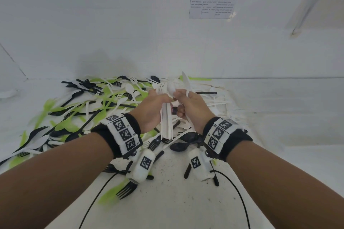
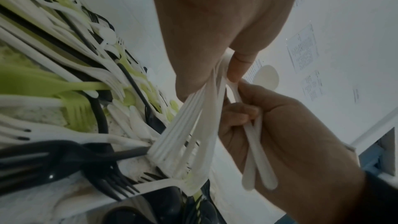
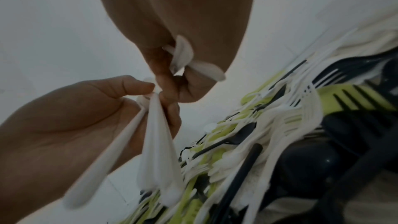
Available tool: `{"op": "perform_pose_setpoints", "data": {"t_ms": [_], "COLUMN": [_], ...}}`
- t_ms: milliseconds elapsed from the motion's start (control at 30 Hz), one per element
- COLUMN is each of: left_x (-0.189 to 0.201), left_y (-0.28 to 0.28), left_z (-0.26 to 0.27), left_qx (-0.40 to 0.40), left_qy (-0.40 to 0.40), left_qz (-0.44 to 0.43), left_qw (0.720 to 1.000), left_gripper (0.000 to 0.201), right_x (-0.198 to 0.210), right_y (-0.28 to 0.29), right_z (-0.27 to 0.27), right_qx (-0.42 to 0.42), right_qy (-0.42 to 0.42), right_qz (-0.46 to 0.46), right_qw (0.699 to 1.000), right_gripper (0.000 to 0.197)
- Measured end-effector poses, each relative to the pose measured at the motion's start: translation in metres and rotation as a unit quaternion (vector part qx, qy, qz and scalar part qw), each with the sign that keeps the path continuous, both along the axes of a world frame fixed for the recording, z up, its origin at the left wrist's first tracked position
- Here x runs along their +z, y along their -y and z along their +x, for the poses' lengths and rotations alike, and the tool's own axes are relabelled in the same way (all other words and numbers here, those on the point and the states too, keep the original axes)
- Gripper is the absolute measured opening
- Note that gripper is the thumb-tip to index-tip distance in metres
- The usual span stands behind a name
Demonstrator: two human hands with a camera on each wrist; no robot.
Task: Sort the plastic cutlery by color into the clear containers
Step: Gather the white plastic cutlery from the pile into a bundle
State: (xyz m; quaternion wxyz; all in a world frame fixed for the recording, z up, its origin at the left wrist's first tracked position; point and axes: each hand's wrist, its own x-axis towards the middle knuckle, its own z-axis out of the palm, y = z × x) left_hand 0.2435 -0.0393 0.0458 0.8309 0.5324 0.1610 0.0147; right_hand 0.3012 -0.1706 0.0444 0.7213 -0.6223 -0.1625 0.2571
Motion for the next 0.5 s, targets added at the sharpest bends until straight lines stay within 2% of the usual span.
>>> {"op": "perform_pose_setpoints", "data": {"t_ms": [67, 133, 167, 233, 267, 333, 400, 500], "left_x": [0.002, 0.006, 0.005, 0.003, 0.003, -0.001, -0.003, -0.006], "left_y": [-0.001, 0.002, 0.002, 0.002, 0.002, -0.001, -0.001, -0.002], "left_z": [-0.001, -0.002, -0.002, -0.001, 0.000, 0.001, 0.002, 0.006], "left_qx": [-0.026, -0.059, -0.065, -0.050, -0.048, -0.055, -0.032, 0.029], "left_qy": [0.012, 0.023, 0.027, 0.035, 0.033, 0.036, 0.028, 0.002], "left_qz": [0.012, 0.009, -0.002, 0.001, 0.007, -0.007, -0.004, -0.023], "left_qw": [1.000, 0.998, 0.998, 0.998, 0.998, 0.998, 0.999, 0.999], "left_gripper": [0.068, 0.055, 0.061, 0.070, 0.061, 0.034, 0.025, 0.017], "right_x": [-0.002, -0.006, -0.007, -0.011, -0.013, -0.012, -0.014, -0.010], "right_y": [0.004, 0.003, 0.002, -0.002, -0.003, -0.003, -0.002, 0.000], "right_z": [-0.003, -0.004, -0.005, -0.005, -0.002, -0.001, 0.003, 0.007], "right_qx": [0.028, 0.044, 0.037, 0.017, 0.012, 0.022, 0.030, -0.065], "right_qy": [0.045, 0.062, 0.051, 0.006, -0.006, -0.001, 0.002, 0.011], "right_qz": [-0.024, -0.041, -0.052, -0.060, -0.057, -0.059, -0.036, -0.020], "right_qw": [0.998, 0.996, 0.997, 0.998, 0.998, 0.998, 0.999, 0.998], "right_gripper": [0.020, 0.017, 0.022, 0.051, 0.050, 0.032, 0.016, 0.024]}}
